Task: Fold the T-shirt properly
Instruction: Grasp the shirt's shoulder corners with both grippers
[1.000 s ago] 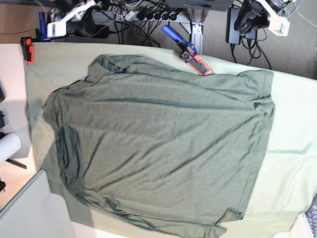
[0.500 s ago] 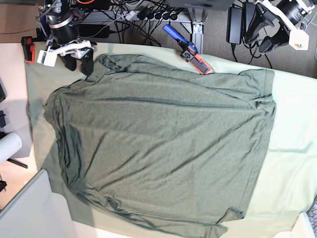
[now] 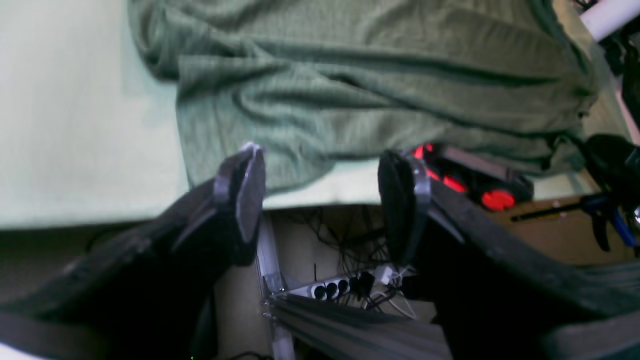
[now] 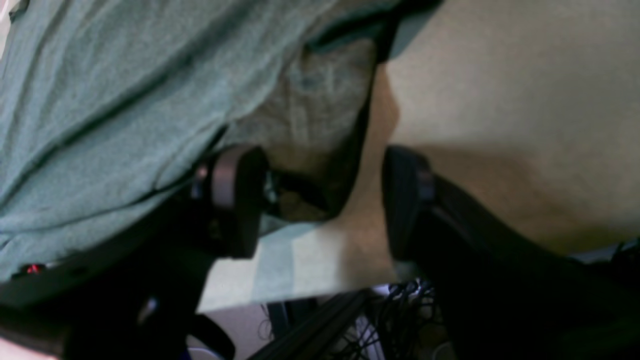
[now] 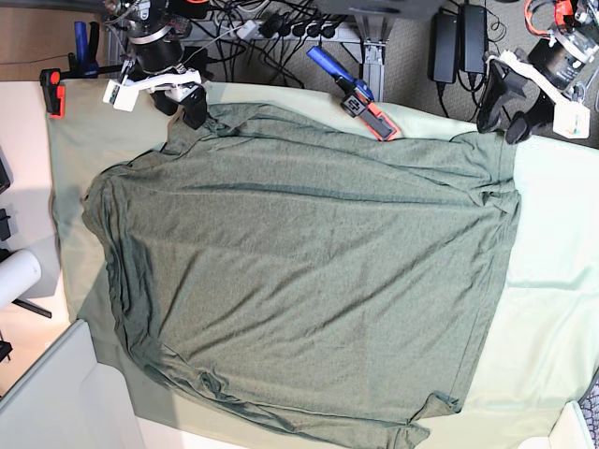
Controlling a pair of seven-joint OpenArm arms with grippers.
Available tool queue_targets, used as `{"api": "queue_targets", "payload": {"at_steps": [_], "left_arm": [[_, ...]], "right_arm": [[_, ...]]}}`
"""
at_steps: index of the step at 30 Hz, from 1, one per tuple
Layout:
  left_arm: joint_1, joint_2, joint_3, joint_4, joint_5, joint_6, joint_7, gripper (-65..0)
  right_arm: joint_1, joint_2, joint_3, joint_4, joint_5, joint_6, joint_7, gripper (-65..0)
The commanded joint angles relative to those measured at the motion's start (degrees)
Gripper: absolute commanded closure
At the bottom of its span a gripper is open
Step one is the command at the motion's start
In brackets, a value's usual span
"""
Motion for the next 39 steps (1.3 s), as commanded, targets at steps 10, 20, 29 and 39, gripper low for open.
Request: {"api": "queue_targets", "payload": {"at_steps": [10,20,29,39], "left_arm": [[-8.9,-0.2,-0.2,-9.3,1.3,2.0,0.1,-39.1],[-10.9,-0.2,1.6,-13.3,1.3,2.0,2.0,-39.1],[-12.3,0.1,5.6,-13.5,3.4,4.6,2.3,-39.0],[-12.8,0.1,5.6,-13.5,8.2,5.6,3.2,-10.0]], "right_arm": [[-0.2,0.4,0.3,0.5,-1.7,0.2,0.4,-37.3],[0.0,0.3,0.3,0.5,-1.8,0.2,0.7,-37.3],[0.5,0.3,0.3,0.5,-1.9,0.2,0.7,-37.1],[2.4,0.3,0.3,0.5,-2.0,-0.7,0.6,-13.7]]}}
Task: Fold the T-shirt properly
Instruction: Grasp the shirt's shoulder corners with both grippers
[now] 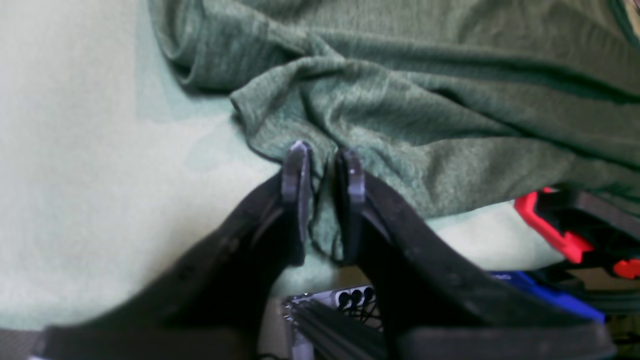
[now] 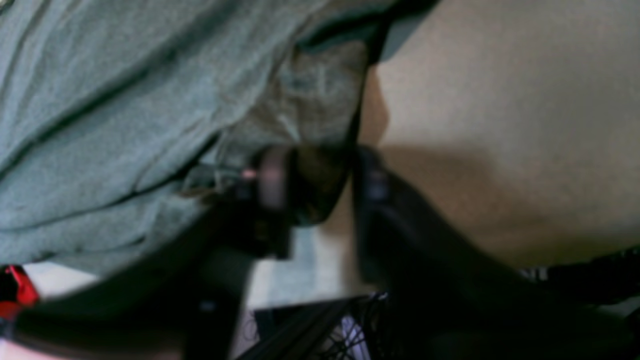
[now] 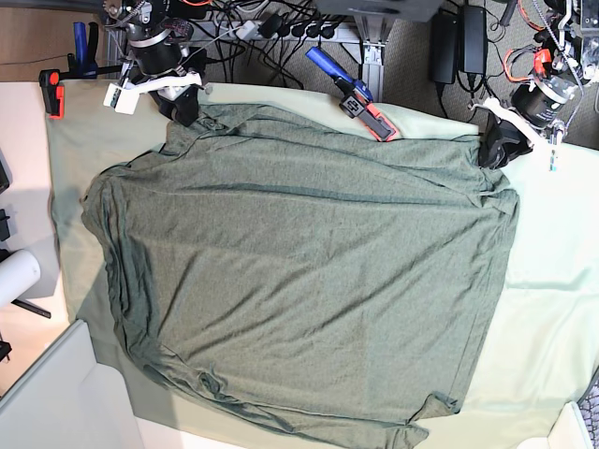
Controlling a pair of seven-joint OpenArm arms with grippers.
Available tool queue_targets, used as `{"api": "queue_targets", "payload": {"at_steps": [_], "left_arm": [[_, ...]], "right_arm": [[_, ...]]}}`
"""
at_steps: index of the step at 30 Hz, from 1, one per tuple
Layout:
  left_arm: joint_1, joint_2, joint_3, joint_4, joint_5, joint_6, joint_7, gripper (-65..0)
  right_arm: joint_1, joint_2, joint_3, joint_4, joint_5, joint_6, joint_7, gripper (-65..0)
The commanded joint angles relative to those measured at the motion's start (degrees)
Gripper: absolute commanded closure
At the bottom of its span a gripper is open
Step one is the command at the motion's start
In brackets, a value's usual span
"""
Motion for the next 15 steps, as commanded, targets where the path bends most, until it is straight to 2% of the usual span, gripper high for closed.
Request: {"api": "queue_targets", "payload": {"at_steps": [1,3,4,5,7,12,15], "left_arm": [[0.4,-0.2,0.1,0.4,1.0,0.2,1.0,-9.9],[0.4,-0.2,0.1,0.4,1.0,0.2,1.0,-8.0],[0.4,-0.2,0.1,0.4,1.4,0.2,1.0,-4.1],[0.4,-0.2,0.1,0.4,2.2,0.1,1.0,0.0],[0.4,-0.2,0.0,0.4,3.8,-1.0,1.0,0.0],[0.4,-0.2,0.0,0.4,3.1,-5.0,1.0,0.0],[0.4,-0.2,-0.5,0.5,3.0,-9.7,1.0,0.0]], "right_arm": [[0.4,0.5,0.3,0.8,0.0,0.0,0.9,-12.6],[1.3,0.5,0.3,0.8,-0.4,0.0,0.9,-12.7],[1.7,0.5,0.3,0.8,-0.9,0.0,0.9,-12.2],[1.9,0.5,0.3,0.8,-1.3,0.0,0.9,-9.5],[2.0,0.5,0.3,0.8,-2.3,0.0,0.9,0.0],[2.0,0.5,0.3,0.8,-6.0,0.0,0.2,0.0],[1.6,0.5,0.5,1.0,-5.9,0.1,-1.1,0.0]]}}
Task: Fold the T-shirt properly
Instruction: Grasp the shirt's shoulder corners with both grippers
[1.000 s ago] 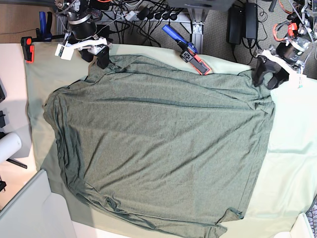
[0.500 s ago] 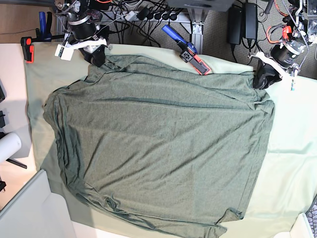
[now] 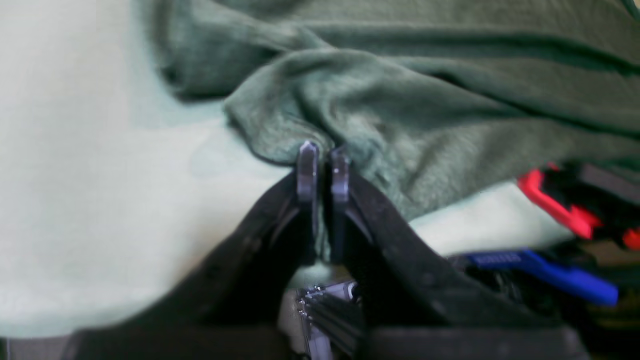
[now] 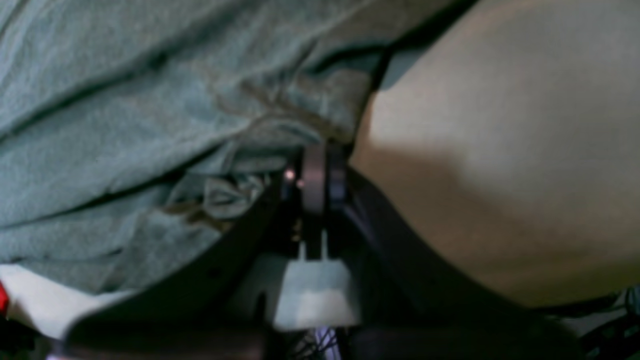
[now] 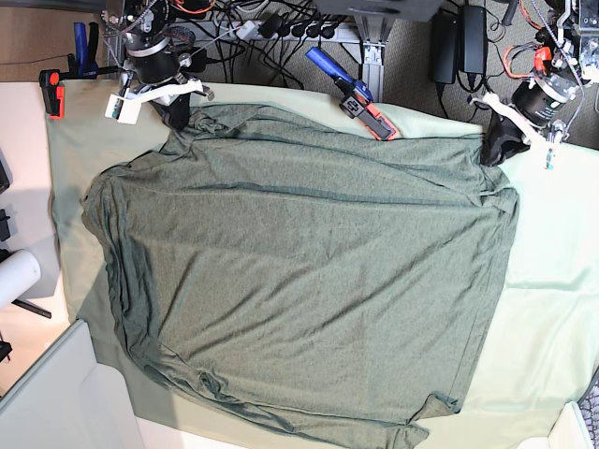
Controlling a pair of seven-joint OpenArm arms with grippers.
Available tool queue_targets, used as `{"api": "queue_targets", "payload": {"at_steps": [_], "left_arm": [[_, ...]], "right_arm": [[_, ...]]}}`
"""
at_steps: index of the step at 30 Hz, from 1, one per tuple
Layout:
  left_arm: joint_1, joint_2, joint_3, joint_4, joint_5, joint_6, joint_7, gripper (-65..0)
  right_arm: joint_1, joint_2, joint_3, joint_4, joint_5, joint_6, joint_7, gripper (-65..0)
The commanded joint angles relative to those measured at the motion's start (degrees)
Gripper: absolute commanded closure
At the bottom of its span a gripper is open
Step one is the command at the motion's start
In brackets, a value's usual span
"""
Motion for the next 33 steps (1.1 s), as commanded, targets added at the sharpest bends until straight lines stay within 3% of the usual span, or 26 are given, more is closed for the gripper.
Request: {"api": "queue_targets", "payload": {"at_steps": [1,4,7,15,22,33], "left_arm": [[0.5,-0.2,-0.4,0.6,-0.6,-3.8,0.5,0.0],[1.0,-0.4,-2.3,1.5,-4.9,-10.2,0.5,0.0],[1.2,-0.4,-4.9,3.0,-8.6,-10.2,0.6,0.0],[0.8,-2.0,-9.3,6.2,-11.2,-10.2,0.9,0.0],[-5.0,-3.5,-9.3,6.3,-9.9,-10.2,1.0,0.0],[-15.8,-4.9,-9.2,-2.1,-8.7,-10.2,0.9,0.0]], "right_arm": [[-0.7,0.7,0.5,1.1,0.2,0.3,0.9,0.0],[-1.4,0.7,0.7,2.2,0.2,0.5,0.8,0.0],[-1.6,0.6,2.4,4.5,0.2,0.5,-0.5,0.0],[-1.3,1.7,10.4,10.4,2.8,0.7,-1.6,0.0],[4.0,2.9,10.8,10.1,2.6,3.1,-1.7,0.0],[13.1,2.9,9.9,6.4,0.6,3.3,-1.7,0.0]]}}
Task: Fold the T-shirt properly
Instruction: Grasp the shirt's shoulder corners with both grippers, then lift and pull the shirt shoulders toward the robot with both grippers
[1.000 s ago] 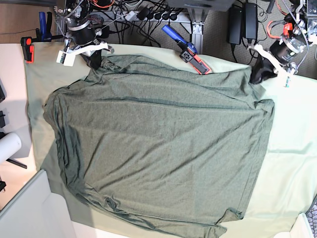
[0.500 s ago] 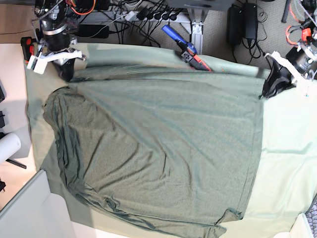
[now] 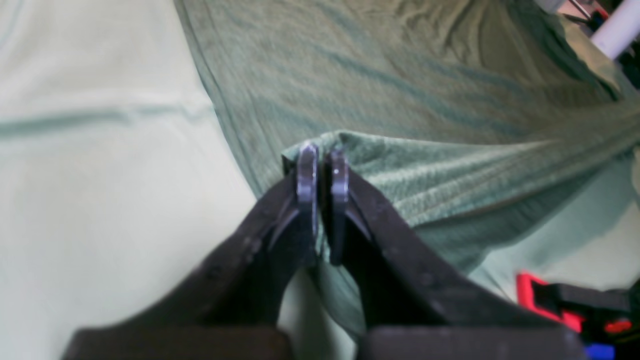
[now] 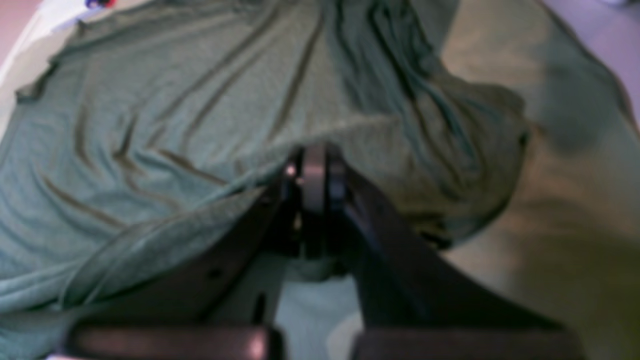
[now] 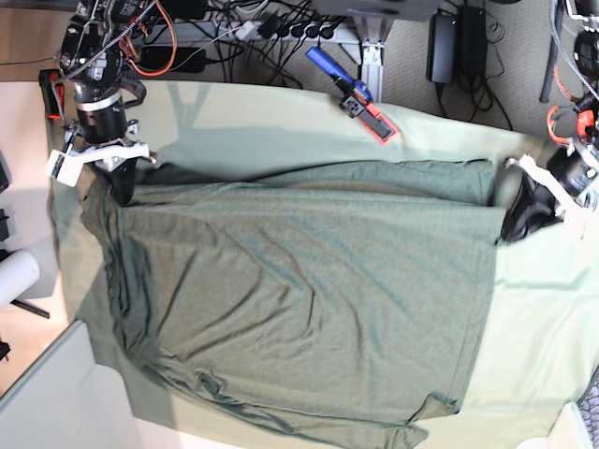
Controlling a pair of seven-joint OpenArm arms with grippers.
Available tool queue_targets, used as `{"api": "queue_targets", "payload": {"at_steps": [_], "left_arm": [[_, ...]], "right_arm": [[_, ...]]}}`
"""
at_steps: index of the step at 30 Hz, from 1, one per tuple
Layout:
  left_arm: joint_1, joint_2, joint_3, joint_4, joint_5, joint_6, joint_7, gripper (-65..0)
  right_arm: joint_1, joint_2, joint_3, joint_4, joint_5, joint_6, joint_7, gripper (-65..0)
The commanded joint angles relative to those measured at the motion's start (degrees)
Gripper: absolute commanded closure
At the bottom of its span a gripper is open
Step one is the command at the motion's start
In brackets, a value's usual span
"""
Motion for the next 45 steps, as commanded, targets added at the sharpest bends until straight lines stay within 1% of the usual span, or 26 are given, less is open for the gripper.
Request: {"api": "queue_targets", "payload": {"at_steps": [1,5,7,8,11,13,17,21,24,25,32,33,35,36,37,38,39,40,42,43,45], "left_arm": [[-1.9,-1.0,-0.2,-0.2,-0.8,-0.4,-1.5,0.0],[-7.6,-1.2,1.1,-5.8,-0.8,-0.4,-1.5,0.0],[-10.8,-1.2,2.5,-9.5,-0.7,-0.4,-1.5,0.0],[-12.5,-1.2,3.3,-11.5,-0.8,-0.4,-1.6,0.0],[-17.4,-1.1,5.8,-16.6,0.5,-0.4,-2.5,0.0],[-20.4,-1.1,6.9,-19.5,1.3,-0.4,-2.6,0.0],[-25.2,-1.2,7.4,-25.7,2.0,-0.4,-3.0,0.0],[-28.2,-1.2,7.5,-30.8,2.0,-0.4,-3.8,0.0],[-29.7,-1.1,7.5,-33.0,2.0,-0.4,-4.5,0.0],[-30.1,-1.1,7.5,-33.2,2.0,-0.4,-4.5,0.0],[-30.6,-1.1,7.5,-33.3,2.3,-0.4,-4.5,0.0],[-30.6,-1.1,7.5,-33.3,2.2,-0.4,-4.5,-4.5],[-30.6,-1.1,7.5,-33.3,2.2,-0.4,-4.4,-20.4],[-30.6,-1.2,7.5,-33.3,1.9,-0.4,-3.7,-27.6],[-30.6,-1.2,7.4,-33.2,0.8,-0.4,-2.1,-31.9],[-30.6,-1.3,7.4,-33.1,-1.4,-0.4,0.4,-33.0],[-30.6,-1.4,7.3,-32.9,-3.8,-0.4,3.3,-33.0],[-30.4,-1.4,6.9,-32.4,-5.9,-0.4,6.2,-33.0],[-29.1,-1.6,6.0,-29.8,-9.3,-0.4,11.2,-33.0],[-27.7,-2.1,5.8,-27.5,-10.8,-0.4,12.6,-33.0],[-23.7,-3.4,5.8,-21.7,-12.0,-0.4,13.4,-33.0]], "right_arm": [[1.6,1.0,0.5,0.4,0.2,0.2,1.7,0.0],[6.6,1.0,-0.4,-4.2,-1.1,0.3,1.8,0.0],[9.2,1.0,-1.6,-7.4,-1.8,1.7,1.8,0.0],[10.4,1.0,-2.3,-8.9,-1.9,1.9,1.8,0.0],[13.9,0.9,-4.0,-12.4,-2.3,1.9,1.8,0.0],[16.1,0.9,-4.5,-14.1,-3.7,1.9,1.9,0.0],[20.3,1.0,-4.6,-16.9,-4.7,1.9,1.9,0.0],[24.1,0.9,-4.6,-20.2,-4.7,2.1,1.8,0.0],[26.9,0.9,-4.6,-23.1,-4.7,4.1,1.8,0.0],[27.7,0.9,-4.6,-24.2,-4.7,4.5,1.8,0.0],[30.9,0.8,-4.6,-29.6,-4.7,4.7,1.8,0.0],[30.9,0.8,-4.6,-29.9,-4.7,4.7,1.8,0.0],[30.8,0.8,-4.6,-30.2,-4.7,4.7,1.7,0.0],[30.8,0.8,-4.6,-30.2,-4.7,4.7,1.5,-8.7],[30.8,0.8,-4.6,-30.2,-4.7,4.7,0.6,-19.7],[30.9,0.8,-4.6,-30.1,-4.6,4.7,-0.2,-29.6],[30.9,0.8,-4.6,-30.1,-4.6,4.7,-0.6,-37.3],[30.9,0.8,-4.6,-30.1,-4.7,4.7,-1.2,-41.3],[30.8,0.8,-4.1,-29.9,-4.7,4.7,-3.9,-41.9],[30.8,0.8,-3.4,-29.6,-4.6,4.7,-6.2,-41.8],[30.8,0.8,-1.3,-28.9,-4.4,4.7,-11.5,-41.8]]}}
